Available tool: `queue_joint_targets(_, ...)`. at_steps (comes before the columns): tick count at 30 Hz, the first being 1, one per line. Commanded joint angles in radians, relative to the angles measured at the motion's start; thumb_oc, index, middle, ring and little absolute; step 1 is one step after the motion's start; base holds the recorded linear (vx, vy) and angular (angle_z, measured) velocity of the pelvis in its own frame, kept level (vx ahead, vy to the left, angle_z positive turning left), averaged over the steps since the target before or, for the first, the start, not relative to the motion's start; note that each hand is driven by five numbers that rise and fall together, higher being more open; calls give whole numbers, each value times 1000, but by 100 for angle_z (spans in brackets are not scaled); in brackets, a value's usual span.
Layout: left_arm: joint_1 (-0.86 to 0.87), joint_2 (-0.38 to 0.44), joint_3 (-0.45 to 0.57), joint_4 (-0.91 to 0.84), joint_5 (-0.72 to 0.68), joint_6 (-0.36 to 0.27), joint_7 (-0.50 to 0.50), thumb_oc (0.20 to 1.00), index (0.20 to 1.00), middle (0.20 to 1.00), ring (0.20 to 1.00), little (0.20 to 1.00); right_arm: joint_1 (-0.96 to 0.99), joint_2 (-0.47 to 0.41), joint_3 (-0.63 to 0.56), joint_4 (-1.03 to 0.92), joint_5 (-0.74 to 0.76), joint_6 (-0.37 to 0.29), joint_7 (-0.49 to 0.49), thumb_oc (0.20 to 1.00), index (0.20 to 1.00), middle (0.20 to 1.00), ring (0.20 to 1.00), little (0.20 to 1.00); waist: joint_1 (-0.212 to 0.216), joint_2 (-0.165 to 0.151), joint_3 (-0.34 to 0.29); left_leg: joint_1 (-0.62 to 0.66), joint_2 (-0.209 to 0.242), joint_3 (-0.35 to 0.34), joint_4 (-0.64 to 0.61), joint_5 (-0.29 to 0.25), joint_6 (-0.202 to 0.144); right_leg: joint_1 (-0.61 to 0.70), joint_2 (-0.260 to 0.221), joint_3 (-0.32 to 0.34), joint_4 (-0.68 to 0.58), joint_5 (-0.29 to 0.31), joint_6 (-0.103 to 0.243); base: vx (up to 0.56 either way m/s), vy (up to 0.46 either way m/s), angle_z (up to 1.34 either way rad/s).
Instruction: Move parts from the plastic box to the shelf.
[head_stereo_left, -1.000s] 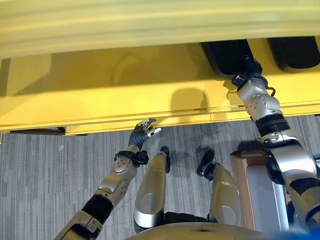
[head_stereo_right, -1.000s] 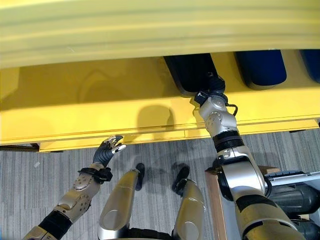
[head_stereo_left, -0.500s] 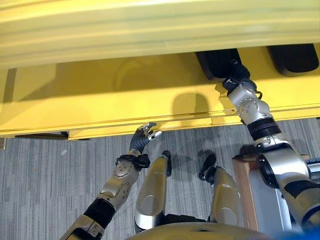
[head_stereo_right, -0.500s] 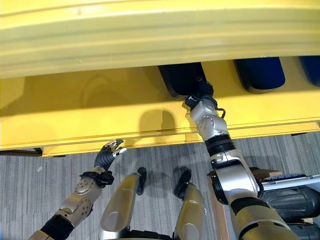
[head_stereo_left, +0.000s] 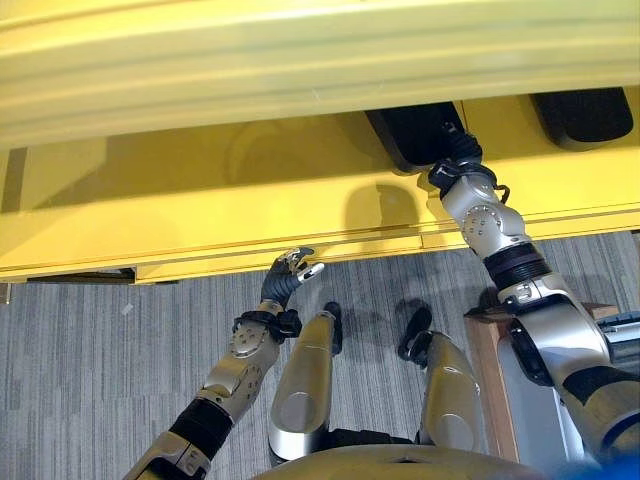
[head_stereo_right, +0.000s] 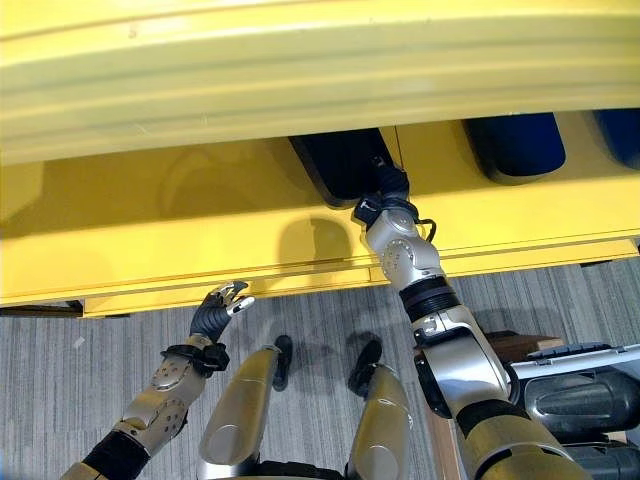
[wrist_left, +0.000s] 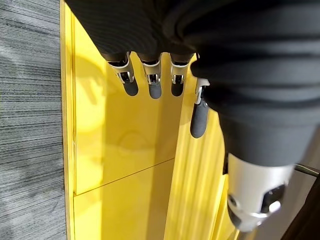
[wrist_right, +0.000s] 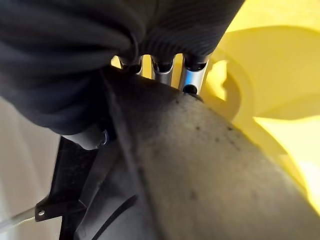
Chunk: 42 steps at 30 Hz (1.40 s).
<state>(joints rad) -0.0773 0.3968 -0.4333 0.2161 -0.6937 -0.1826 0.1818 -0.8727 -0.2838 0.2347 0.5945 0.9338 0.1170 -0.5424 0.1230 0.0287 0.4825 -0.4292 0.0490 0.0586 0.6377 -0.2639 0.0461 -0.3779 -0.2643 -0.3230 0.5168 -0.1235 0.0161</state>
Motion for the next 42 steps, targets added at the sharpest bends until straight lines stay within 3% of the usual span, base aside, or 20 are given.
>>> queue_joint_targets(1,-5,-17,-42,-105,32,-56,15,1000,1000,1000,1000,1000,117,107,13,81,153,29,-12,200,200,200,200,200,57,45,38,49,43,144,-124,36,53,-9,5,4,164,-94,13,0,0,0)
queue_joint_targets(5,-3,-23,-47,-99,26,-61,17,1000,1000,1000,1000,1000,135,123,12,50,205,31,-43,200,200,200,200,200,52,48,38,54,41,146,-126,35,54,-8,5,7,162,-93,13,4,16,0)
queue_joint_targets(11,-12,-34,-54,-96,35,-69,33,1000,1000,1000,1000,1000,164,138,38,19,163,38,-61,200,200,200,200,200,46,51,38,56,34,146,-135,39,57,-8,3,11,158,-88,16,0,16,0)
queue_joint_targets(23,-23,-50,-65,-92,25,-81,60,1000,1000,1000,1000,1000,226,171,15,-21,209,-91,-128,200,200,200,200,200,26,51,38,58,31,155,-138,39,64,-14,8,24,154,-83,18,0,0,0)
queue_joint_targets(40,-32,-61,-64,-88,18,-81,77,1000,1000,1000,1000,1000,268,169,17,-58,154,-88,-126,200,200,200,200,200,9,52,38,58,27,164,-141,38,69,-18,7,32,148,-77,19,0,5,-2)
queue_joint_targets(41,-32,-59,-64,-91,17,-79,76,1000,1000,1000,1000,1000,267,170,19,-60,155,-87,-123,360,360,360,360,360,10,52,38,57,27,163,-140,38,69,-19,7,31,149,-77,19,0,0,0)
queue_joint_targets(42,-33,-60,-64,-90,17,-77,74,1000,1000,1000,1000,1000,268,171,21,-61,149,-90,-128,667,667,667,667,667,9,51,38,58,27,164,-140,38,69,-18,7,32,148,-77,19,0,0,0)
